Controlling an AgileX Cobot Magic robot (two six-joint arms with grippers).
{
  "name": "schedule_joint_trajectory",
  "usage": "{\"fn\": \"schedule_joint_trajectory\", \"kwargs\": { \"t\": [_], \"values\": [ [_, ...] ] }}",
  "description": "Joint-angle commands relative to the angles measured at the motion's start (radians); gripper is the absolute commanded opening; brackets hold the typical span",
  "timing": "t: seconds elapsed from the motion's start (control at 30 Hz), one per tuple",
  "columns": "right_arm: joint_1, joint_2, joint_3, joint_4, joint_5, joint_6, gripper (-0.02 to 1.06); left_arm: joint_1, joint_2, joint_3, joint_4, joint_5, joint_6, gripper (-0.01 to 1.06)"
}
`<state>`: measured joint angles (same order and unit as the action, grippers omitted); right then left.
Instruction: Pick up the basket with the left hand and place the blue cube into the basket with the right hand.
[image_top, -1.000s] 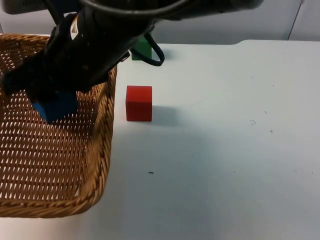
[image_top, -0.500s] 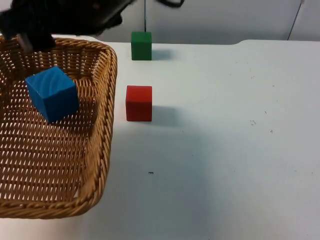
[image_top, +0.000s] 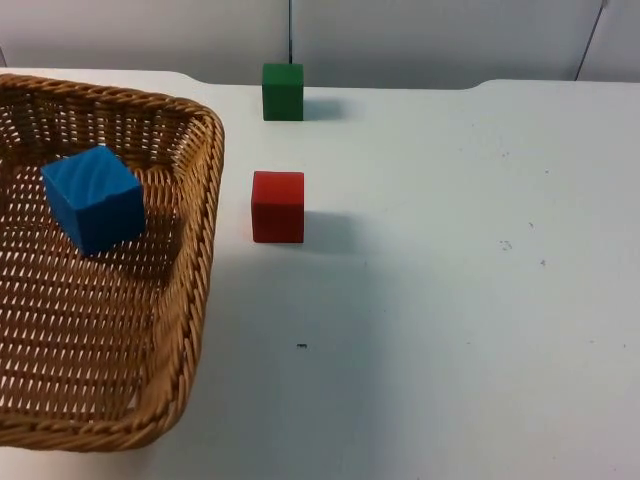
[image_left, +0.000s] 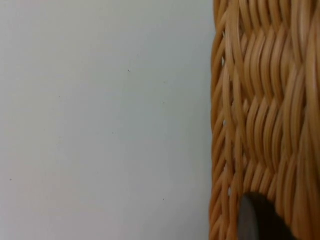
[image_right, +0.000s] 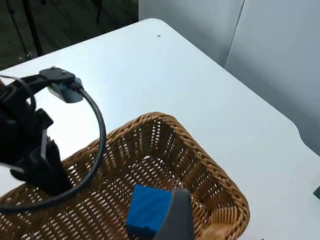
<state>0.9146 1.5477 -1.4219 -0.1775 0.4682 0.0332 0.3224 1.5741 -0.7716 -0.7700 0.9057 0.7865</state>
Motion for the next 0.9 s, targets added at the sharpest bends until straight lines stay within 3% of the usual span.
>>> {"fn": "schedule_joint_trajectory", "kwargs": {
  "t": [0.0,0.13,0.37,0.63,0.87],
  "values": [
    [0.005,-0.074,0.084,-0.009,-0.048,-0.007,0.70,-0.005,-0.002,-0.006,-0.028,0.004,-0.001,0.00],
    [0.005,-0.335,0.396,-0.002,-0.190,0.014,0.70,-0.005,0.011,-0.006,-0.012,-0.022,-0.001,0.00],
    [0.005,-0.611,0.646,-0.005,-0.231,0.024,0.70,-0.005,0.069,-0.006,-0.003,-0.036,-0.001,0.00],
    [0.005,-0.856,0.799,-0.005,-0.201,0.022,0.70,-0.005,0.154,-0.008,0.005,-0.114,-0.001,0.00],
    [0.005,-0.943,0.840,-0.005,-0.138,0.039,0.70,-0.005,0.185,-0.033,0.024,-0.139,-0.001,0.00]
  ]
}}
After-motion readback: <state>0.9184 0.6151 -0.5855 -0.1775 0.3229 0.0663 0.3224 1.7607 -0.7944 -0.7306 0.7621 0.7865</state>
